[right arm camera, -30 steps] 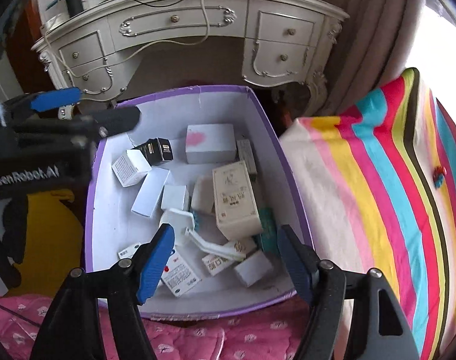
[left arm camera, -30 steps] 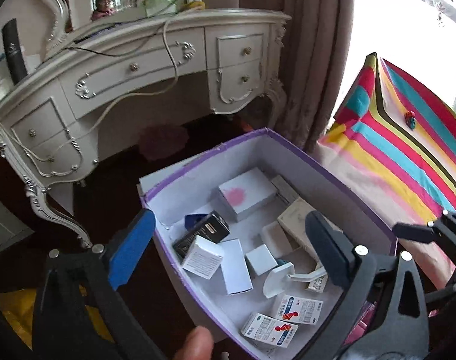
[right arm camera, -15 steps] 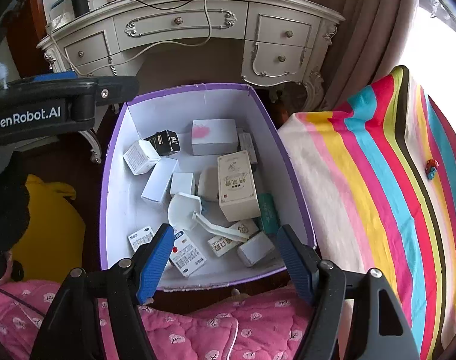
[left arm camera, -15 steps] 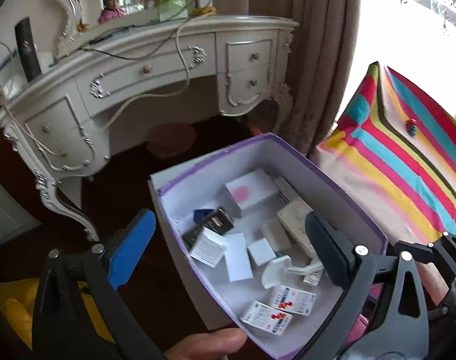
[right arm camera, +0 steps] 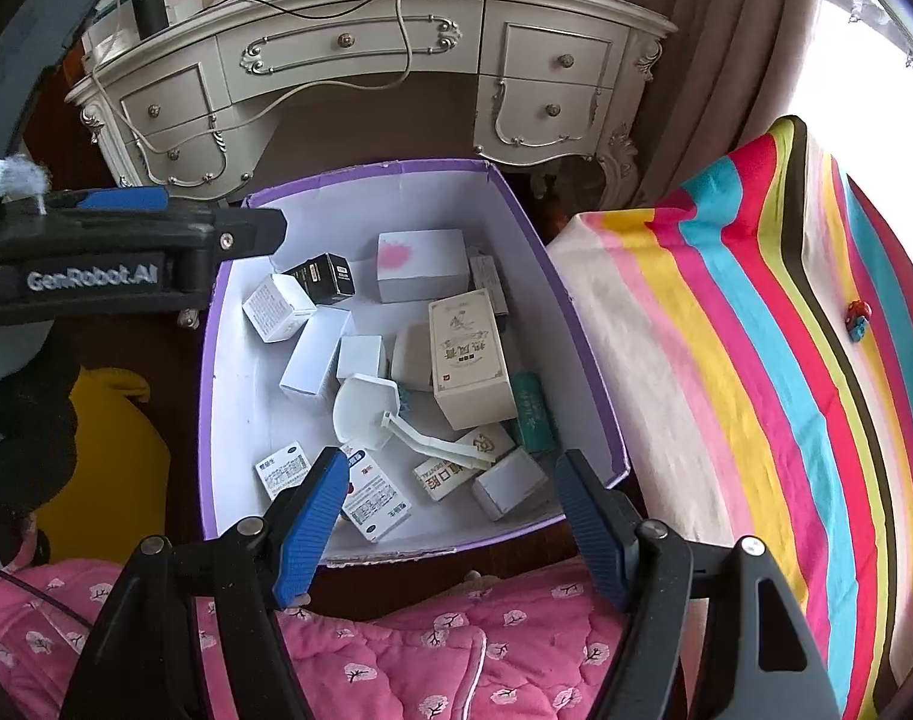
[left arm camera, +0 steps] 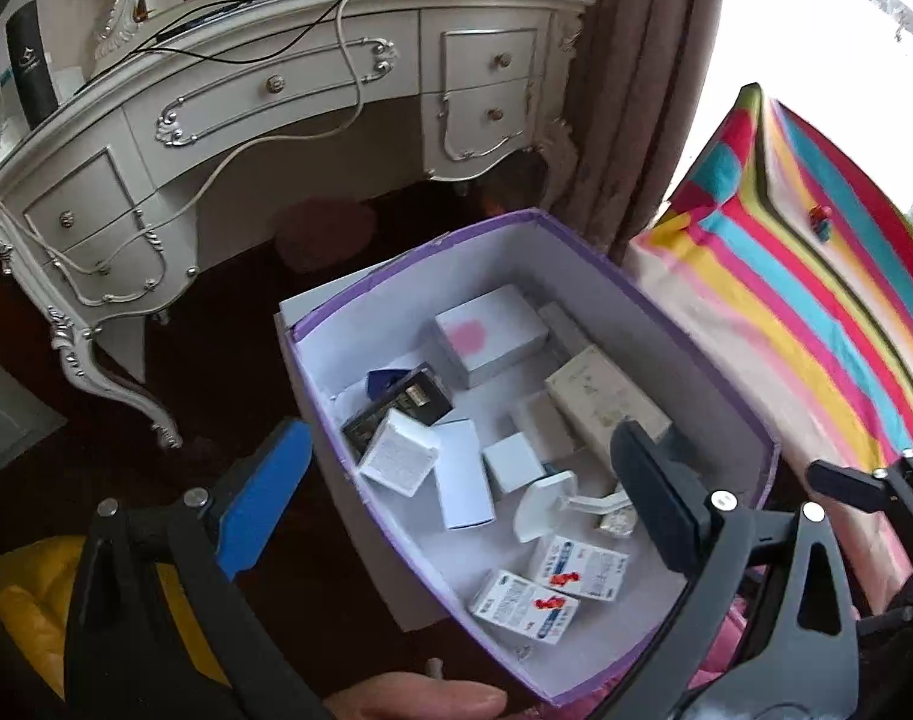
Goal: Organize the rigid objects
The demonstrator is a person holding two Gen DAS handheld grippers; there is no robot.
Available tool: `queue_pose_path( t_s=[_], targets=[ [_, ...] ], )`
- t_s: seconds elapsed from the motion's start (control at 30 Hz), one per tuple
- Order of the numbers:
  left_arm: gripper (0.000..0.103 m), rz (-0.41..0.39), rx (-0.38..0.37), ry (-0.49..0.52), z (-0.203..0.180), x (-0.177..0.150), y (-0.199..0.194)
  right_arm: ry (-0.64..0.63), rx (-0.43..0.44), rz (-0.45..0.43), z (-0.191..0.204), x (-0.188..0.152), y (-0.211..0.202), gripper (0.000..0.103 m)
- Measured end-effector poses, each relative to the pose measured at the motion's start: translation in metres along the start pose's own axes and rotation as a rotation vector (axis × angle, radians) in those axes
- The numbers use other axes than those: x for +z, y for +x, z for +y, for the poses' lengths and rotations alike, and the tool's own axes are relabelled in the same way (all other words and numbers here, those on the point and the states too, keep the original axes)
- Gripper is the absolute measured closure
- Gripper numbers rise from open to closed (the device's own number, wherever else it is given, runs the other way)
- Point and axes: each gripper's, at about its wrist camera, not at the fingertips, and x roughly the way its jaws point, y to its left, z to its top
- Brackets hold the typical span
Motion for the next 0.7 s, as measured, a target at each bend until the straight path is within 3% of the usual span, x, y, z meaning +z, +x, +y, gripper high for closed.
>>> queue_pose_path(
  t_s=[0.17, 0.7],
  targets=[
    [0.002, 0.028, -0.036, -0.020, 0.005, -0.003, 0.007, 0.001, 0.002, 0.012, 0.001, -0.001, 0.003, 0.031],
    [0.002, 0.085, -0.007, 0.019, 0.002, -0.013, 0.029, -0.033, -0.001, 0.053, 0.013, -0.007, 0.014, 0.031]
  ],
)
